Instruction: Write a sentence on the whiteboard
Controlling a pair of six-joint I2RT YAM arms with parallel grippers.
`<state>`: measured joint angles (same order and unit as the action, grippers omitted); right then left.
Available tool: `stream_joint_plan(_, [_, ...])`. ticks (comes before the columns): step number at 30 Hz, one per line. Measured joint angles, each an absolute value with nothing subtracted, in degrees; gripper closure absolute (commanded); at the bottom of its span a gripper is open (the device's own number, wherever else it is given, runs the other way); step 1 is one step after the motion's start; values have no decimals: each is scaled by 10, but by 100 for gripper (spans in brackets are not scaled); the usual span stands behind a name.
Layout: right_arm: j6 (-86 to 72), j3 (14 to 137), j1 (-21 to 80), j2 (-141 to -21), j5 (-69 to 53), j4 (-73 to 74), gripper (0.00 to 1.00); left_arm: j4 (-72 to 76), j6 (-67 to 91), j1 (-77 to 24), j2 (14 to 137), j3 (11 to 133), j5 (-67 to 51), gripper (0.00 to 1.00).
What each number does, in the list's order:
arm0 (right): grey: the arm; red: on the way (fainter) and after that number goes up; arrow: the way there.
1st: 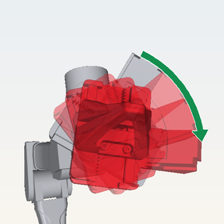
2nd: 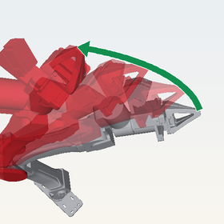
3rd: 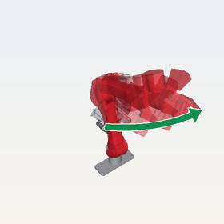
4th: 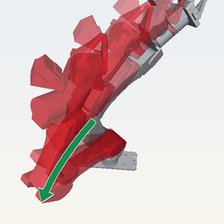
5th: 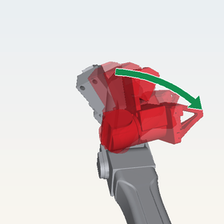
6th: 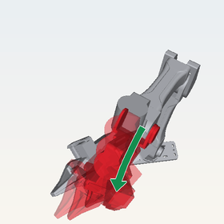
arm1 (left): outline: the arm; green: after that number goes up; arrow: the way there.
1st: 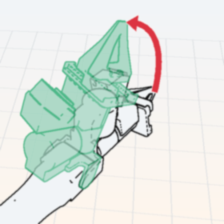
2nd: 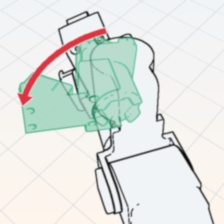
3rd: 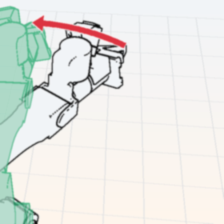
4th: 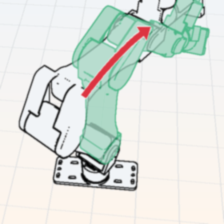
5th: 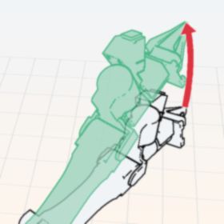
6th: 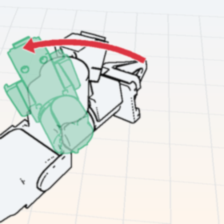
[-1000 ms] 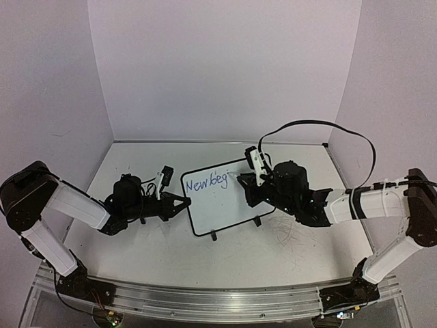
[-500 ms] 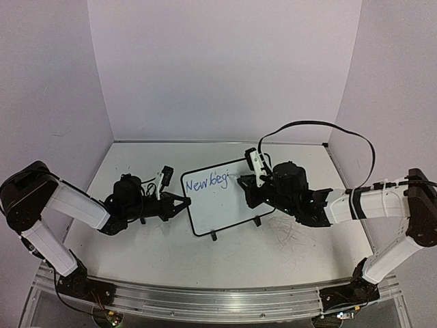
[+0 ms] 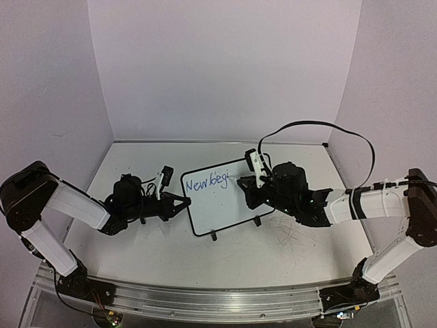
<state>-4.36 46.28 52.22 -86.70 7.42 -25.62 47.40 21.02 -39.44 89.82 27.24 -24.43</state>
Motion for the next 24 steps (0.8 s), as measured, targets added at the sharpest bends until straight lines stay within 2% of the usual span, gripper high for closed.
stream_joint_plan(24, [-43, 450, 516, -822, 64, -259, 100, 469, 210, -395, 895, 272, -245, 100])
